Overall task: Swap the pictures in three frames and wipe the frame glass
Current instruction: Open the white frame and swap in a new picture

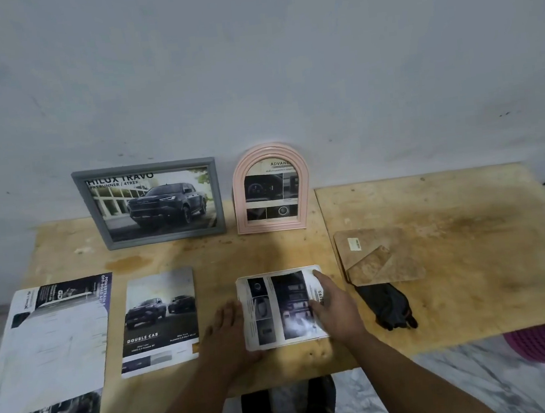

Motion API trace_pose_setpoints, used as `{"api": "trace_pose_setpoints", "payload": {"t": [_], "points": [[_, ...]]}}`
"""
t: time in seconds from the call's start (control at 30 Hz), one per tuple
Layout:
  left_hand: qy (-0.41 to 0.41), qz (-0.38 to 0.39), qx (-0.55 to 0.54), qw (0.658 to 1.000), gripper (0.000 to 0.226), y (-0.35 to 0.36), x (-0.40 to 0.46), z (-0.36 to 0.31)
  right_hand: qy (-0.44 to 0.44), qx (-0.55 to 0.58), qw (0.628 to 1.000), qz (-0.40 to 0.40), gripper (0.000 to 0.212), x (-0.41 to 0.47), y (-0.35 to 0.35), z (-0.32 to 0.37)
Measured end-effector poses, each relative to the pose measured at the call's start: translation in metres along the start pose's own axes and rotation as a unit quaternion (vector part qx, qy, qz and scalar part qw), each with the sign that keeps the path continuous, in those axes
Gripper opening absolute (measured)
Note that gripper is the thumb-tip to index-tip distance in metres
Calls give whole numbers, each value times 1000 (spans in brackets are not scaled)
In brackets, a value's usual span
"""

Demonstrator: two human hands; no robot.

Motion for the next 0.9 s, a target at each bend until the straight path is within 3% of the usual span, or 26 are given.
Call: {"api": "trace_pose_setpoints", "payload": {"t": [0.1,0.17,0.23,0.33,0.43,0.57,0.67,0.83,0.9], "points": [[18,-26,-20,999,122,-13,-5,-4,50,228,971,43,75,-9,-16,4],[39,-97,-60,993,110,-31,-12,-13,90,293,950,62,64,-11,-31,8],[30,-164,-174,971,90,-47,-20,-18,111,317,939,67,48,-6,-47,11],[-59,-160,-463,870,57,-51,-25,-12,120,344,928,82,43,2,-59,23],[-97,-146,-611,772,48,-51,-30,-10,120,361,919,99,47,3,-58,45],[-128,-196,-657,716,22,-59,-51,17,89,318,938,109,51,4,-42,83],[-144,-288,-650,689,32,-70,-79,56,71,264,950,151,53,-1,-14,118],[-229,-425,-660,576,31,-60,-146,135,20,152,951,268,75,-9,68,188],[-264,-467,-641,549,32,-51,-172,167,5,101,950,295,75,-15,104,220]]}}
Point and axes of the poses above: each hand's wrist, its own x-axis towards the middle knuckle, its own y-axis out of the palm, z = x × y, the point moved 9 cm from there along x, towards the middle knuckle, and after that the axes turned 4 degrees about y, right-handed, at the moved point
